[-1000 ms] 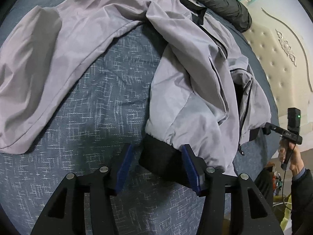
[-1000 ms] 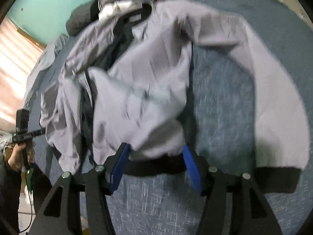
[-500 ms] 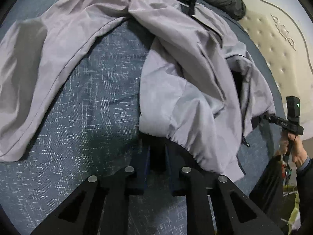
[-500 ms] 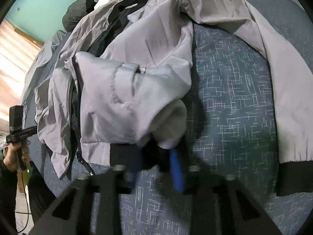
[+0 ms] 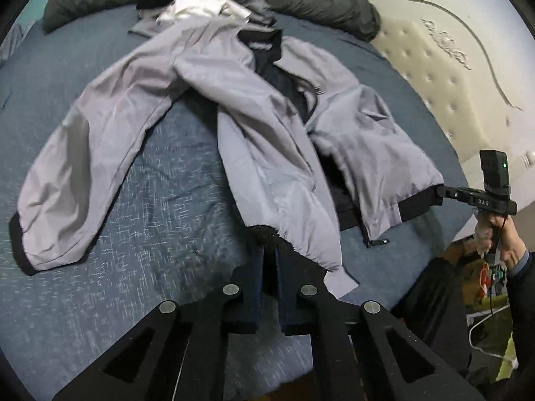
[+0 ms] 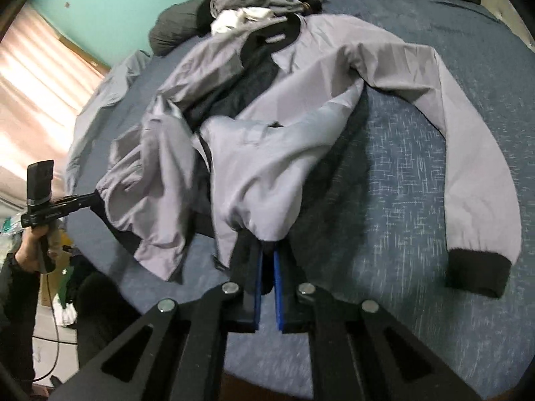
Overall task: Fold clothes
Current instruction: 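Pull the jacket hem straight with both tools and release it flat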
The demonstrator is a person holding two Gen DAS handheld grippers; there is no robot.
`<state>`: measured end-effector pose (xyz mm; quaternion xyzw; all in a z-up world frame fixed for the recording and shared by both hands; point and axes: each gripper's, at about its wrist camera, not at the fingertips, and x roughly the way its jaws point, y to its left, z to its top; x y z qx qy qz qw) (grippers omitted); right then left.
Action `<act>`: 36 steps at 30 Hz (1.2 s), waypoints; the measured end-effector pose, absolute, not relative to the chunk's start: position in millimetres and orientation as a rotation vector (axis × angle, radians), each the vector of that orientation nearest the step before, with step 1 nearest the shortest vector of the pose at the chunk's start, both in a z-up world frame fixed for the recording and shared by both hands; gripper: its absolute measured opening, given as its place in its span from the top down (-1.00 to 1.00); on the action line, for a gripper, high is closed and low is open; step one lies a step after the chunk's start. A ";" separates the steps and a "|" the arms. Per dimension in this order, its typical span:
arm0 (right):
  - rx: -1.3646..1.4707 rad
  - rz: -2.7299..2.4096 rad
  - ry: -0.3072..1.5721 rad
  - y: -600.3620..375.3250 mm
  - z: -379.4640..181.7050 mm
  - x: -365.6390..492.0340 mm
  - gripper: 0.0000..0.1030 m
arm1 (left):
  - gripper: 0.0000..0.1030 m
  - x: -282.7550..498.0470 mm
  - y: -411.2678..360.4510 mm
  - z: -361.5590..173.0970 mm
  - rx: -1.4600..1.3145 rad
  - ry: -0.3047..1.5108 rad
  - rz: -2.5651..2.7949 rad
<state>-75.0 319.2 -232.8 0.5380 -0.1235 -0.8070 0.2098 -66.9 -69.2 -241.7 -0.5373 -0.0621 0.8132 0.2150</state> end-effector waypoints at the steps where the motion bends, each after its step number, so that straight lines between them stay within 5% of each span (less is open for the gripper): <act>1: 1.484 -2.240 -0.348 318.6 -228.4 -71.8 0.90 | 0.87 -62.3 -69.6 -235.3 -1.480 -0.165 2.259; 8: 1.462 -2.215 -0.385 326.5 -206.4 -37.2 0.90 | 0.87 -36.5 -78.8 -208.8 -1.450 -0.152 2.262; 18: 1.709 -2.226 -0.273 333.5 -275.3 -25.9 0.82 | 0.71 -43.2 -95.6 -269.0 -1.653 -0.186 2.283; 20: 1.684 -2.271 -0.251 340.5 -266.5 -29.1 0.74 | 0.54 -48.6 -98.5 -265.1 -1.638 -0.190 2.305; 24: 1.545 -2.390 -0.277 353.5 -230.6 -47.7 0.05 | 0.44 -72.3 -87.4 -249.8 -1.577 -0.173 2.339; 36: 1.440 -2.394 -0.236 284.9 -224.8 -189.3 0.02 | 0.22 -205.3 0.4 -252.9 -1.524 -0.117 2.303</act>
